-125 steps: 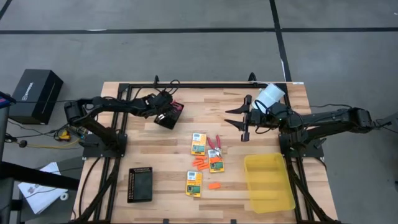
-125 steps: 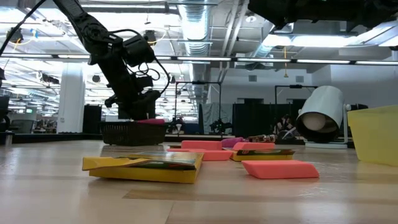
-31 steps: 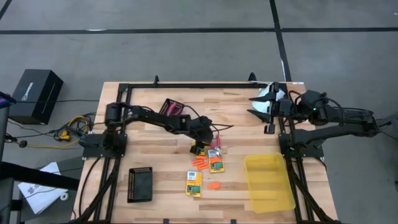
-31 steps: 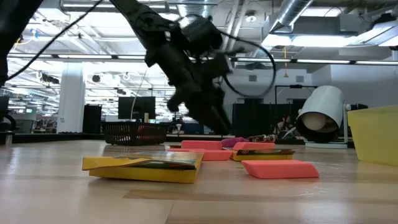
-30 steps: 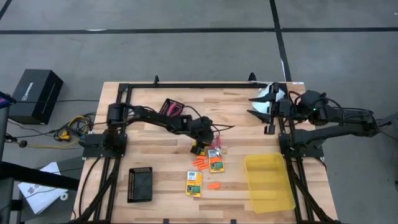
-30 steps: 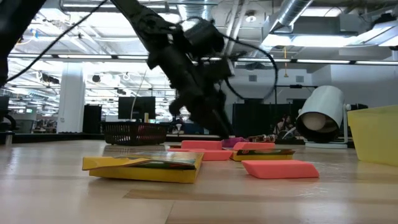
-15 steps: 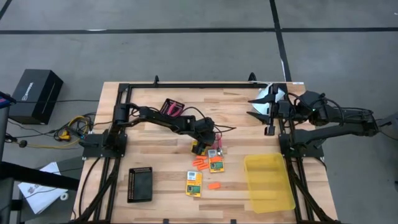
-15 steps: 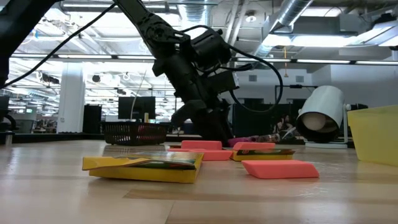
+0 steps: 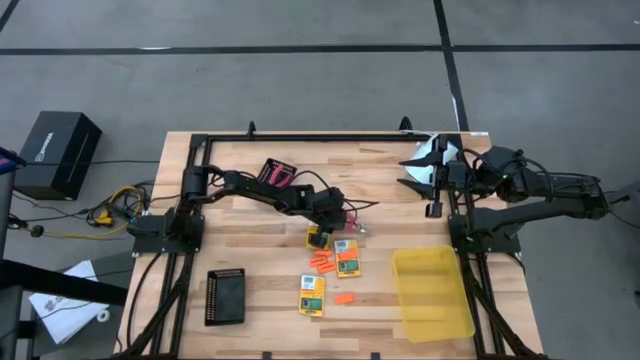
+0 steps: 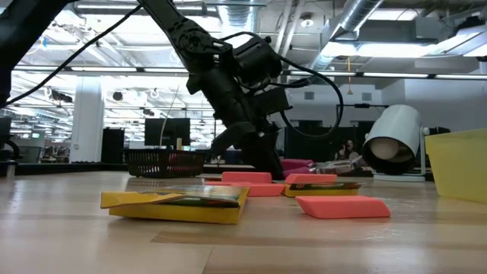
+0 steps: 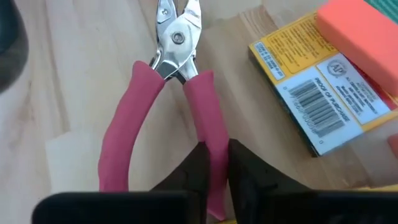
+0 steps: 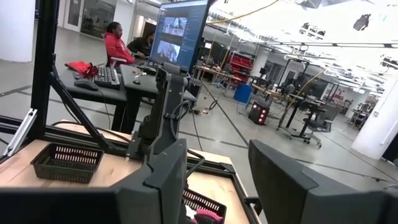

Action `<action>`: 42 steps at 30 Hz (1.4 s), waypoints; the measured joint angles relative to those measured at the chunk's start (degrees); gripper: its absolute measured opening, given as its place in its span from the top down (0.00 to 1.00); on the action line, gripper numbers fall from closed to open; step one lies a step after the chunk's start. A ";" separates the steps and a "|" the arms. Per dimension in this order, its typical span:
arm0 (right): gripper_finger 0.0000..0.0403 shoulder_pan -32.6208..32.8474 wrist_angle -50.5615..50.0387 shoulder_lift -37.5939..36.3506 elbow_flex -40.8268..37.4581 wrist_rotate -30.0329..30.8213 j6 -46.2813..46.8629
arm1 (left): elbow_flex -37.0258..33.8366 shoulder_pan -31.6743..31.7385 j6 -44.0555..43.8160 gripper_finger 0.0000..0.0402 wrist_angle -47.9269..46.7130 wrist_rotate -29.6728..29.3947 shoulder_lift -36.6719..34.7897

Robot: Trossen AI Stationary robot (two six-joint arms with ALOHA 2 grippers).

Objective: Pick & Place School Supplies
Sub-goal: Put the pink hole puncher into the top black basket

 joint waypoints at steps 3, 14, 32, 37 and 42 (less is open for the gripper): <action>0.59 0.00 0.35 0.01 0.00 -0.02 0.00 | -0.06 0.42 -0.08 0.93 1.10 -1.17 -1.55; 0.60 0.05 1.37 0.02 0.00 -0.28 -0.08 | 0.20 3.95 -3.65 0.93 0.17 -11.60 -13.67; 0.59 4.66 1.42 -0.02 0.00 -0.45 -1.03 | -1.93 14.25 -24.14 0.93 -29.03 -23.47 -24.79; 0.59 6.23 1.40 -0.02 0.00 -0.46 -1.15 | -10.35 13.89 -30.28 0.93 -29.82 -22.51 -27.39; 0.59 7.13 1.43 -0.02 0.00 -0.45 -1.82 | -20.26 13.79 -36.38 0.93 -28.59 -22.87 -34.44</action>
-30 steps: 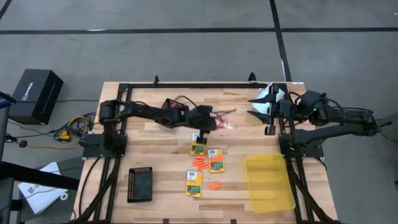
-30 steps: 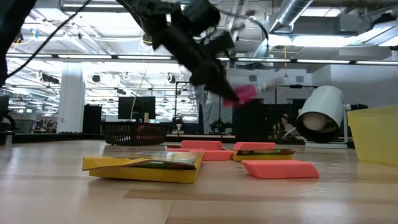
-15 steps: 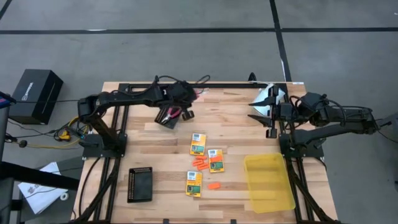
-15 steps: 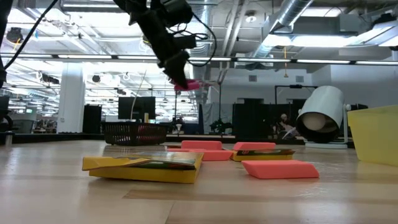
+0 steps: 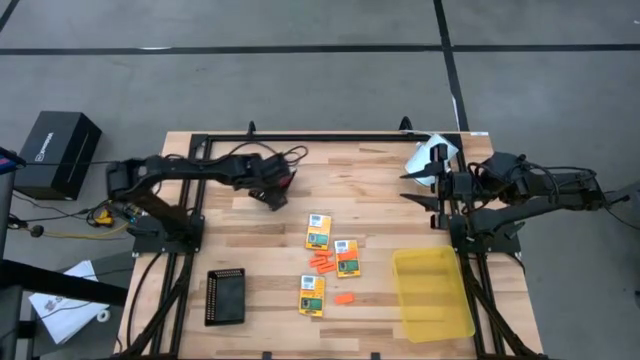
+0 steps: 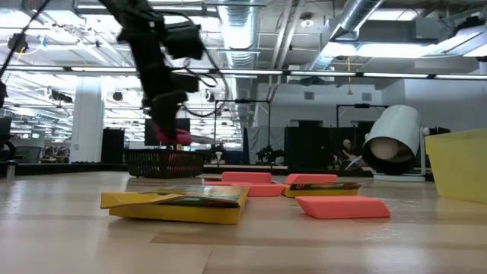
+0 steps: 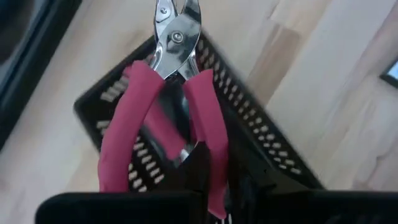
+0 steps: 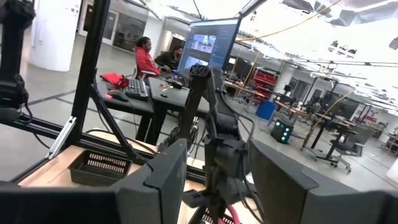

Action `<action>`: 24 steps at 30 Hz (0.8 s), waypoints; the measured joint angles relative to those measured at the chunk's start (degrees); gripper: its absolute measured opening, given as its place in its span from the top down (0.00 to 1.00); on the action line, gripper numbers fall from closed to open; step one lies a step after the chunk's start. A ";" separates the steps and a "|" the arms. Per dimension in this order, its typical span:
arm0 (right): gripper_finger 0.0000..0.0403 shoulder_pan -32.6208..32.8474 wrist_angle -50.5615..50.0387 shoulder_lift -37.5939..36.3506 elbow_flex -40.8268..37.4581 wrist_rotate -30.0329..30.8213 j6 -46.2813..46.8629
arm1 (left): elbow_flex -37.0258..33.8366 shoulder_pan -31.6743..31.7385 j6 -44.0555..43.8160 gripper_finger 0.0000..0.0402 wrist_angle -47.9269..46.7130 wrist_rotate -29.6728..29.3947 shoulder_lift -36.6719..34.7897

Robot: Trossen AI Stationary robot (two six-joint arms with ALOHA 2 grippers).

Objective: Pick & Place School Supplies
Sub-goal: Put the pink hole puncher into the top black basket

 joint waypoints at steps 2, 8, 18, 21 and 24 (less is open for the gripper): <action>0.59 0.00 0.05 0.00 0.00 0.00 -0.38 | -3.58 0.02 -2.15 0.93 0.75 -0.19 -3.97; 0.59 0.00 1.39 0.00 0.00 0.01 -0.71 | -11.58 -0.09 -7.01 0.93 4.05 1.01 -14.44; 0.60 0.00 4.35 2.08 -0.03 0.00 -0.71 | -14.47 -1.14 -9.06 0.93 9.89 6.12 -13.41; 0.60 0.04 4.32 2.38 -0.02 0.00 -0.71 | -14.45 -1.14 -9.06 0.93 13.44 6.90 -10.81; 0.59 0.04 4.54 2.59 0.00 0.01 -0.71 | -14.45 -0.84 -9.28 0.93 14.61 6.86 -7.70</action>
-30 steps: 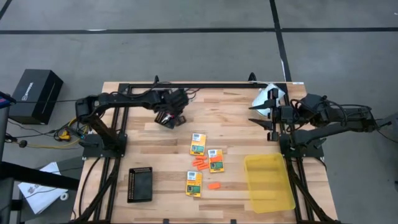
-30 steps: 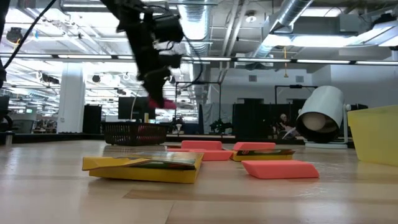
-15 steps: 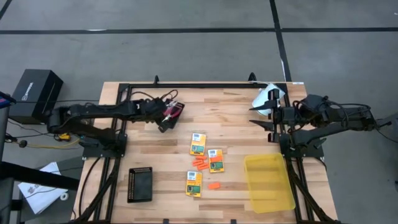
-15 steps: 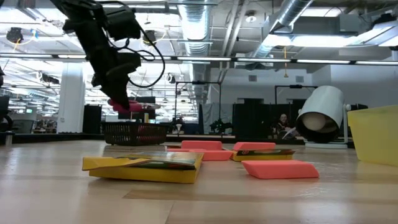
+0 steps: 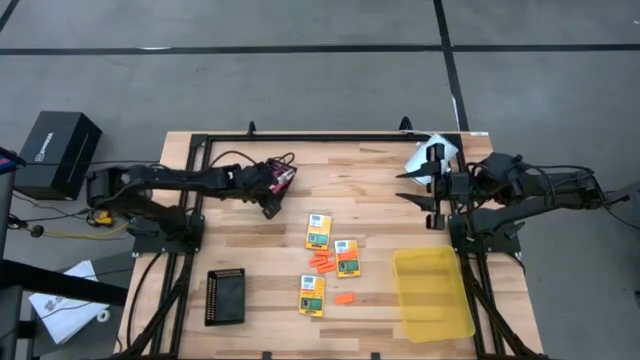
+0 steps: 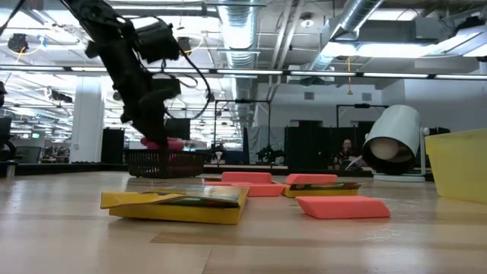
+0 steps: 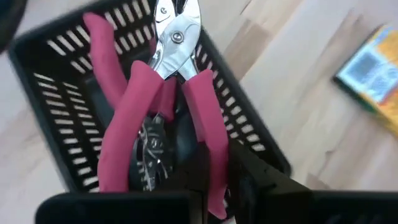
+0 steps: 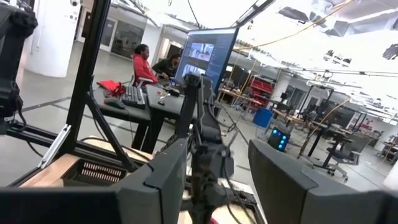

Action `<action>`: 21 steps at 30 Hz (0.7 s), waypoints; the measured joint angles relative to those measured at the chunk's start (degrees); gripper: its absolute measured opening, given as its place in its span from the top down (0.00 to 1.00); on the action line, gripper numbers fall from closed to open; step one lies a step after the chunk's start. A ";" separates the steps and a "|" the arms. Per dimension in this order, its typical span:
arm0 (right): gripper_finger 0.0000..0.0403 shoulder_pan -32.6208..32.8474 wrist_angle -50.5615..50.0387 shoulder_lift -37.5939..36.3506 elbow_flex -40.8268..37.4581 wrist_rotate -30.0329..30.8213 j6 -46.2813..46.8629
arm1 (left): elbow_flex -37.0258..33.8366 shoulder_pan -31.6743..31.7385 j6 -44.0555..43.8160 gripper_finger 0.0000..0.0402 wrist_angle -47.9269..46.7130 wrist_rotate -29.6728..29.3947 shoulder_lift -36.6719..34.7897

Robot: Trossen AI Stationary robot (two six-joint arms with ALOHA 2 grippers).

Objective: Pick & Place School Supplies
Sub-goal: Put the pink hole puncher into the top black basket, then put the yellow crayon box into the yellow basket

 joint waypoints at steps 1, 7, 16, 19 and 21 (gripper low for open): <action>0.59 0.00 -0.01 0.04 0.00 0.00 0.02 | 0.00 0.24 -0.31 0.93 -0.22 0.01 0.89; 0.59 0.00 -0.17 0.00 -0.02 0.00 0.02 | 0.04 0.30 -0.69 0.93 0.30 -0.50 4.93; 0.59 0.00 -0.23 0.04 -0.02 -0.01 0.01 | 0.02 0.27 0.49 0.74 1.94 0.99 3.27; 0.59 0.00 -0.25 0.04 0.00 0.00 0.00 | 0.02 0.27 0.50 0.63 2.11 1.37 1.26; 0.59 0.00 -0.21 0.04 -0.02 0.00 0.00 | 0.02 0.27 0.50 0.56 2.14 1.39 -0.27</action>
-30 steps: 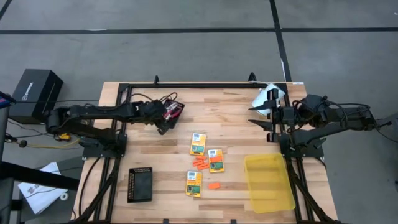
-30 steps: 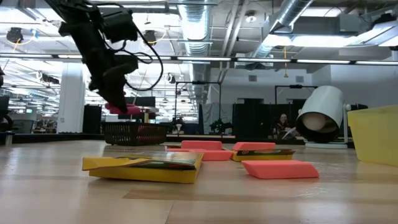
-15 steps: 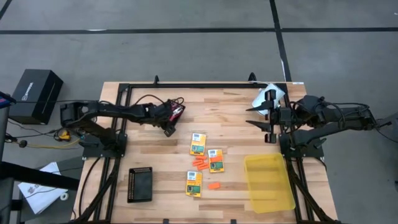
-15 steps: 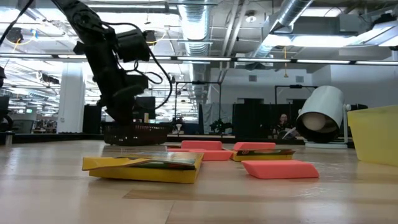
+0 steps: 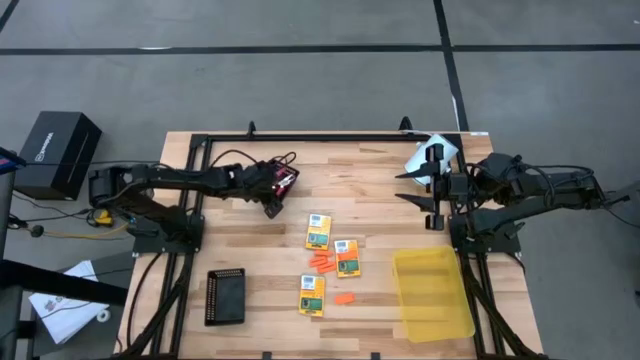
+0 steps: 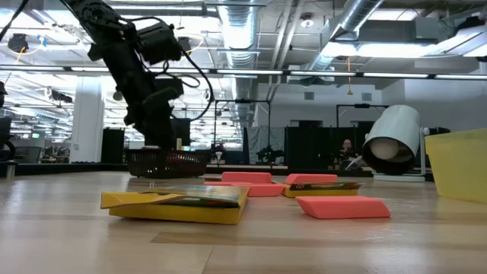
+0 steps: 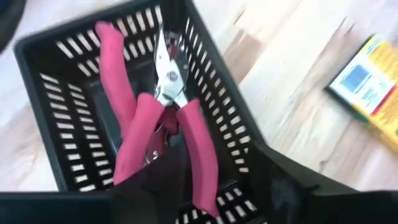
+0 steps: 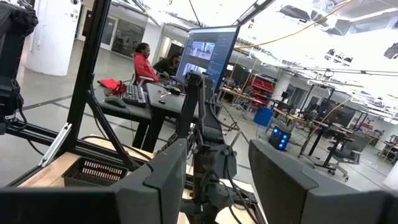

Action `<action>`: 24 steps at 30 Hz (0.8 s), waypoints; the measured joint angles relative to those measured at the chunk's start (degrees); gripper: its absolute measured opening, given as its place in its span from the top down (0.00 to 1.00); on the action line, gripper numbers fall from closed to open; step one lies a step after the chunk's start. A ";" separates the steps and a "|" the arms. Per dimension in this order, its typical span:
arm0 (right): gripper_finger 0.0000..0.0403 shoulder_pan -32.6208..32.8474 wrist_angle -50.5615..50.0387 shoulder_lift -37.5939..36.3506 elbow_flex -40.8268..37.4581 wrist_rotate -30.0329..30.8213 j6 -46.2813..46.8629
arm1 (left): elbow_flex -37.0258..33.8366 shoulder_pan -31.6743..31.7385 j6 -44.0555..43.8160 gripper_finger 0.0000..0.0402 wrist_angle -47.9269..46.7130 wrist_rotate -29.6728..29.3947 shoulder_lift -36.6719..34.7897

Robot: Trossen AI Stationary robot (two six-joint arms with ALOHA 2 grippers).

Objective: Pick & Place School Supplies
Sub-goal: Put the yellow crayon box into the yellow basket

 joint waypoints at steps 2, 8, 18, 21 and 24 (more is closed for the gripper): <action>0.58 0.00 0.00 0.00 0.00 -0.01 0.00 | 0.00 0.00 -0.04 0.51 0.23 -0.02 -1.67; 0.58 -0.02 0.31 0.00 0.00 0.00 -0.05 | 0.00 -0.21 -0.14 0.46 1.54 -0.08 -7.75; 0.58 -0.08 -4.06 1.43 0.00 0.67 0.80 | 0.04 -9.41 3.66 0.53 14.10 -0.23 -13.04; 0.58 -0.11 -7.32 2.79 0.02 2.14 2.69 | 0.02 -13.94 3.79 0.55 17.95 -0.18 -12.98; 0.59 -0.11 -11.15 4.55 0.00 2.61 4.98 | 0.01 -19.20 3.90 0.55 20.29 -2.09 -12.10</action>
